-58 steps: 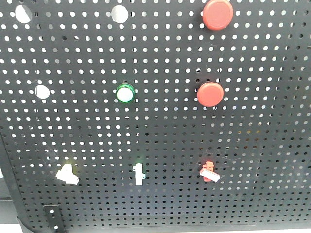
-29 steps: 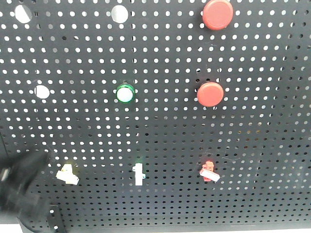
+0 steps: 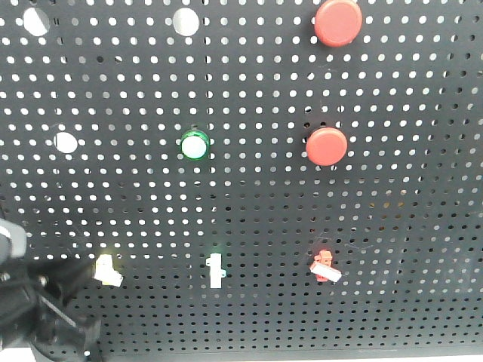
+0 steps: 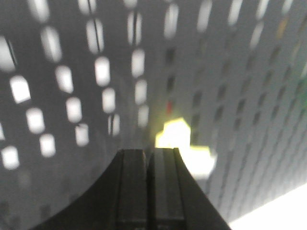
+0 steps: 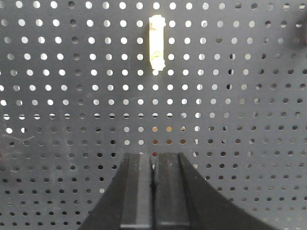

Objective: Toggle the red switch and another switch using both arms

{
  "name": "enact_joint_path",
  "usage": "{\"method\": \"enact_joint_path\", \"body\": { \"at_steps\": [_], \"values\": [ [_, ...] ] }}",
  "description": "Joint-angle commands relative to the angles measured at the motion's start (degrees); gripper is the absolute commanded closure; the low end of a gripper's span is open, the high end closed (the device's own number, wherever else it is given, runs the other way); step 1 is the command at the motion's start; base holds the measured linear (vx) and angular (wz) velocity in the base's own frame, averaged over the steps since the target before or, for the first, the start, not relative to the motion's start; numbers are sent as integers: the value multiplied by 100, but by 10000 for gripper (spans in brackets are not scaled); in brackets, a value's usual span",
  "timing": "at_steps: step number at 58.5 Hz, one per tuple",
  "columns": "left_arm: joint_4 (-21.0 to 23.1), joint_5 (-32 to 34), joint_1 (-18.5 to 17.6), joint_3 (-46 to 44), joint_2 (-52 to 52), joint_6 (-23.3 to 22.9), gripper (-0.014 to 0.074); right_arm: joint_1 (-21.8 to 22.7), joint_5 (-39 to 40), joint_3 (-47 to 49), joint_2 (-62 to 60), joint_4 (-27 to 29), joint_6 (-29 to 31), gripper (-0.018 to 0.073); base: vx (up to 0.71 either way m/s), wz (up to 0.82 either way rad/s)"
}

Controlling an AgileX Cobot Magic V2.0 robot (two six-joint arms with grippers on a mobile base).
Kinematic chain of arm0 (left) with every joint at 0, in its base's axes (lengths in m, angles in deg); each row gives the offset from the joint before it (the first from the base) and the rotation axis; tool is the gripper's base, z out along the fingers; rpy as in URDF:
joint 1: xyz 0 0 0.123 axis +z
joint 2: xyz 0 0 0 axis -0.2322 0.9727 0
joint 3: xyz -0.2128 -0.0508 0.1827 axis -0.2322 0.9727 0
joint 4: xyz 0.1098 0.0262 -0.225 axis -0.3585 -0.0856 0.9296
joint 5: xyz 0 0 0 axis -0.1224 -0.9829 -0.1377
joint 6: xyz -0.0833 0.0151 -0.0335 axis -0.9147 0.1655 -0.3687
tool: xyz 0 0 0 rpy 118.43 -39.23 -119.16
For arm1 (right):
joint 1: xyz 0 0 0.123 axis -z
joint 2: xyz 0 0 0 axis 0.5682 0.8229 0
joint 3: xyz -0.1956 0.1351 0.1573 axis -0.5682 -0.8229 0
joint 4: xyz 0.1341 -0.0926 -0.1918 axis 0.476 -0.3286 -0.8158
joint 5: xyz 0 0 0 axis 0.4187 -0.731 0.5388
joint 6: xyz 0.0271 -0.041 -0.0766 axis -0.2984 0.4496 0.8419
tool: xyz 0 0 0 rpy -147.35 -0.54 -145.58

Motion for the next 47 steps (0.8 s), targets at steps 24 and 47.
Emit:
{"method": "enact_joint_path", "body": {
  "at_steps": [24, 47],
  "values": [
    [38, 971, -99, -211, -241, -2, 594, 0, 507, 187, 83, -46, 28, 566, 0, 0],
    [38, 509, -93, -211, 140, -3, 594, 0, 507, 187, 83, -46, 28, 566, 0, 0]
  ]
}}
